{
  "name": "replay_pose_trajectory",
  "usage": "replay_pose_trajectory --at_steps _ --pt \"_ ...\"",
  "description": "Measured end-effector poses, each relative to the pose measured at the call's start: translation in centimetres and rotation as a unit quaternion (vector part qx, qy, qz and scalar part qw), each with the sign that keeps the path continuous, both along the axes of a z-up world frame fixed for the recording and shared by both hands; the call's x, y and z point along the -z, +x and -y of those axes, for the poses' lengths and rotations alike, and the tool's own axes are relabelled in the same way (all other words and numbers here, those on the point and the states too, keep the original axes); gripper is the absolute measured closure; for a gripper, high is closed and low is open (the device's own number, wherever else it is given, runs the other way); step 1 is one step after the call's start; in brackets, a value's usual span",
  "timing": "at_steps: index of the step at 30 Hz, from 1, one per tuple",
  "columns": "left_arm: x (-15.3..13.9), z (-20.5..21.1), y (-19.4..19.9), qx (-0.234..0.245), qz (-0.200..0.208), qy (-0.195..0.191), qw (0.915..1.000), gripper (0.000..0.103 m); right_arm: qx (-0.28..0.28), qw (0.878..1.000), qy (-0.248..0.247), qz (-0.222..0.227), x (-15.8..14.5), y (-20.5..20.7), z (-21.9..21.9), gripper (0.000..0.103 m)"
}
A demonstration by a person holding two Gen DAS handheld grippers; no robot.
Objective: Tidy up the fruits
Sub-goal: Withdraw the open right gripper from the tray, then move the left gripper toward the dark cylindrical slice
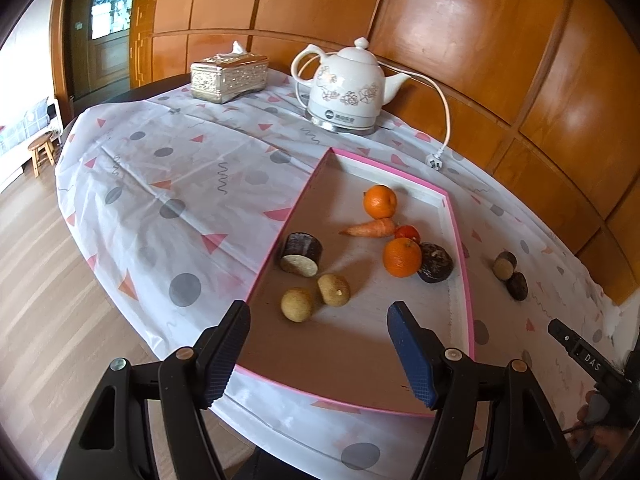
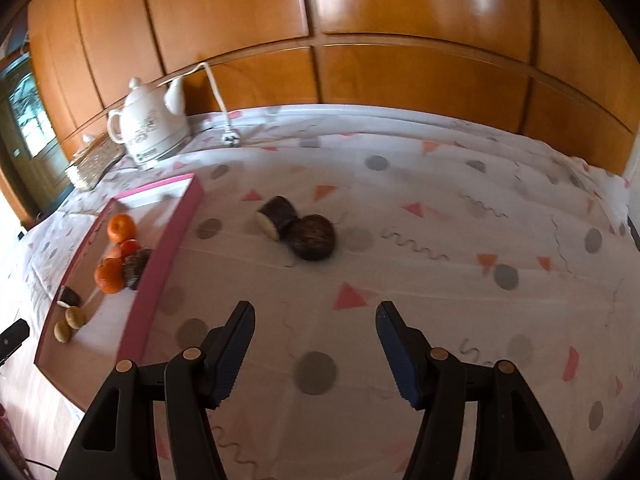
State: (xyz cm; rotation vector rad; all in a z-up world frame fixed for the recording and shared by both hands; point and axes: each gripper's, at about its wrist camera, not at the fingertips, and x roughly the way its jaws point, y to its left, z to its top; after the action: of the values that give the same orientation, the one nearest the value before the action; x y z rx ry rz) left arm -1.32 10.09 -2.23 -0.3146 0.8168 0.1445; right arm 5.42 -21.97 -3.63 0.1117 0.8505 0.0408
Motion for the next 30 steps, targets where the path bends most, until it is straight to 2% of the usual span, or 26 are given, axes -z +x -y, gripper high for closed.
replay_pose_trajectory --at_steps 11,13,30 --pt "-0.5 2.6 0.8 0.055 0.001 0.017 0.9983 0.031 0.035 0.999 0.004 -0.005 0.6 -0.9 2.6 0.039" --pt "-0.6 3.3 1.1 0.070 0.000 0.021 0.9973 0.028 0.042 0.999 0.005 -0.006 0.7 -1.0 3.2 0.039" --pt "-1.7 8.7 3.7 0.179 0.001 0.051 0.9825 0.027 0.136 0.991 0.007 -0.004 0.9 -3.4 10.3 0.039"
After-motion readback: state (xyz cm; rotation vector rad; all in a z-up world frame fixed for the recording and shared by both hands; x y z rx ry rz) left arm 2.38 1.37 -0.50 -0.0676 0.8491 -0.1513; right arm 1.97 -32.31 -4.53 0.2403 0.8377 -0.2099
